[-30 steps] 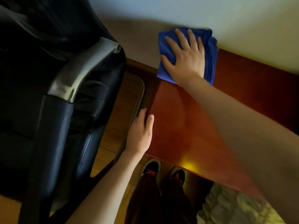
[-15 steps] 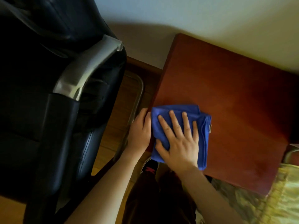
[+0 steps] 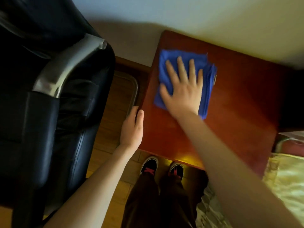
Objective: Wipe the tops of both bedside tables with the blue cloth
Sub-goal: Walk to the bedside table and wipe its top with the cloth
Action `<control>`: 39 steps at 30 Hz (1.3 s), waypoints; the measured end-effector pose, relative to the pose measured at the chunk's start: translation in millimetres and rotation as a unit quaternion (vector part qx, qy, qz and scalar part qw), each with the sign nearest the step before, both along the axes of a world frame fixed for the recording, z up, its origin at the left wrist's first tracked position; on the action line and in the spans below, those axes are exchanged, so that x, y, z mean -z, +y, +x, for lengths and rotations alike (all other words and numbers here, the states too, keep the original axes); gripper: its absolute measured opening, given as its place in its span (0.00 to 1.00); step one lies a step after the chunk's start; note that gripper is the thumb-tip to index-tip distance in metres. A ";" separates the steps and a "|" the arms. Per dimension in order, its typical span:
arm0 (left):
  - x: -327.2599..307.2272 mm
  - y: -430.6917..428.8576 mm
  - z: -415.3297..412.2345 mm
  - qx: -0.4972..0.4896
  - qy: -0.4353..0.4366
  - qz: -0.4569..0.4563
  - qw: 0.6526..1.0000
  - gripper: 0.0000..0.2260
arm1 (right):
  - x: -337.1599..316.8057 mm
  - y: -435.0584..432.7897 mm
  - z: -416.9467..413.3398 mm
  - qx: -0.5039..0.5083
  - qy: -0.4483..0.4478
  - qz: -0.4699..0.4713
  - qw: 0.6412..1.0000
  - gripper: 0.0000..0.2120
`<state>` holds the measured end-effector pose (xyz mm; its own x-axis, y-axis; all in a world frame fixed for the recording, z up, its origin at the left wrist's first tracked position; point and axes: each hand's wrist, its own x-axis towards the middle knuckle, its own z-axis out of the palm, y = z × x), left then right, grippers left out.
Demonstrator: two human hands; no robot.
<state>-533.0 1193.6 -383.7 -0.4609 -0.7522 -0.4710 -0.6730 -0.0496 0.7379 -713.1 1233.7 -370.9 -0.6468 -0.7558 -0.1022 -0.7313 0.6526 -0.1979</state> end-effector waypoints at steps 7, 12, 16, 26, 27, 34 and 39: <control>-3.1 2.9 -3.6 -0.025 -0.045 0.016 0.999 0.24 | -3.4 129.8 110.4 -0.026 -0.037 0.053 0.998 0.32; 0.4 1.4 -3.2 -0.005 -0.020 0.003 1.000 0.16 | 5.2 65.0 10.2 0.028 0.001 0.003 1.000 0.32; 3.5 2.6 -3.9 -0.002 -0.023 -0.033 0.999 0.15 | 8.5 4.7 -80.6 0.102 0.010 -0.002 0.995 0.32; -5.1 4.7 -3.7 0.012 -0.037 -0.009 0.999 0.20 | -0.7 120.4 53.7 0.079 -0.009 0.023 0.997 0.29; -6.0 4.5 -4.3 0.011 -0.040 -0.007 0.999 0.19 | -0.8 138.6 74.3 0.073 -0.011 0.032 0.997 0.30; 1.1 3.4 -4.7 0.011 -0.025 -0.023 0.999 0.19 | 5.1 132.8 38.0 0.061 0.001 0.021 0.998 0.31; 9.2 1.7 -1.8 0.005 -0.005 -0.029 1.000 0.16 | 11.0 58.4 -93.8 0.145 0.023 0.000 0.989 0.32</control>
<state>-534.8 1195.2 -392.9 -0.4640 -0.7735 -0.4316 -0.6805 -0.0007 0.7328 -806.9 1292.1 -382.0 -0.8407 -0.5373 -0.0678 -0.5211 0.8366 -0.1689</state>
